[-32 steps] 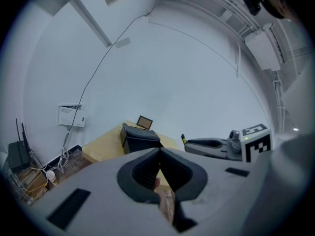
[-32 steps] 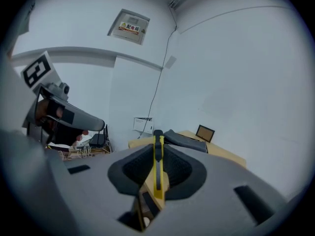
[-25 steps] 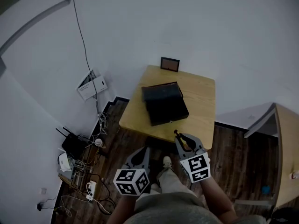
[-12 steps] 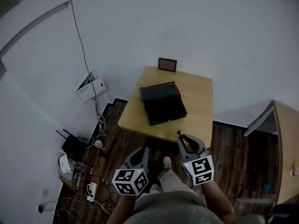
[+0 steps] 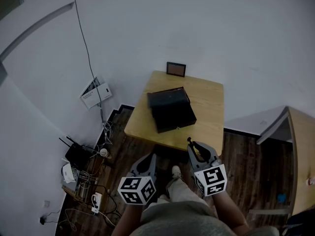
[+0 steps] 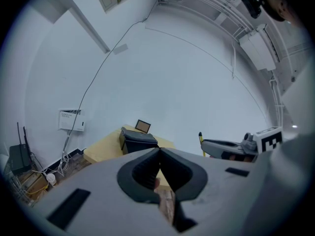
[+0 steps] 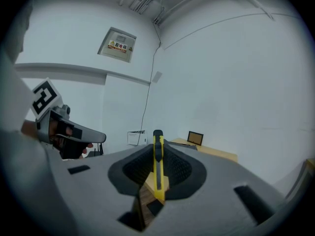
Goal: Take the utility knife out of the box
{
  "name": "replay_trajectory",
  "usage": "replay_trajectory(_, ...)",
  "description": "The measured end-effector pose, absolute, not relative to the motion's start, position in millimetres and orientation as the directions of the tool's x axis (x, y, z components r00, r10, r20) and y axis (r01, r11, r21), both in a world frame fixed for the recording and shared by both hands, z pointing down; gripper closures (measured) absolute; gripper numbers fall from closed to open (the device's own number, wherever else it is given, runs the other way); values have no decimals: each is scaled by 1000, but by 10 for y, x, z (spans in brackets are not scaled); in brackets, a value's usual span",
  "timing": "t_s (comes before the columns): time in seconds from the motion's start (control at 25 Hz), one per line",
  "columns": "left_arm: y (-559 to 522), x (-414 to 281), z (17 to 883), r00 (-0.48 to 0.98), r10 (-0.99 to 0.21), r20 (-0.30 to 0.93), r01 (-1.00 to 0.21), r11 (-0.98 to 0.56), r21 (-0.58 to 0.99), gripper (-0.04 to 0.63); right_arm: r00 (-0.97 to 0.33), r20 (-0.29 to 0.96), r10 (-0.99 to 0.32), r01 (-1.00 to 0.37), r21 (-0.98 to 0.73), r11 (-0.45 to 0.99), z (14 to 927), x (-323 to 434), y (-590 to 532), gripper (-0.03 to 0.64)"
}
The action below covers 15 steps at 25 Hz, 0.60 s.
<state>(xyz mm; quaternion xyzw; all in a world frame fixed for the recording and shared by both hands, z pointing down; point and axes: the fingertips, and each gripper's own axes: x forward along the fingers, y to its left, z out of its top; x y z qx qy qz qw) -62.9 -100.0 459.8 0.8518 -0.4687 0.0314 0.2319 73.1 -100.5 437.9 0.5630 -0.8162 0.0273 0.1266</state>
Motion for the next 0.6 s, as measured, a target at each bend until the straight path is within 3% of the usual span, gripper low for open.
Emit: replay_trajectory(0.6,-1040,-745,4627,553,-787,272,-816,-446,368,592,-337,207,-919,-927,98,362,4289,611,-1032,566)
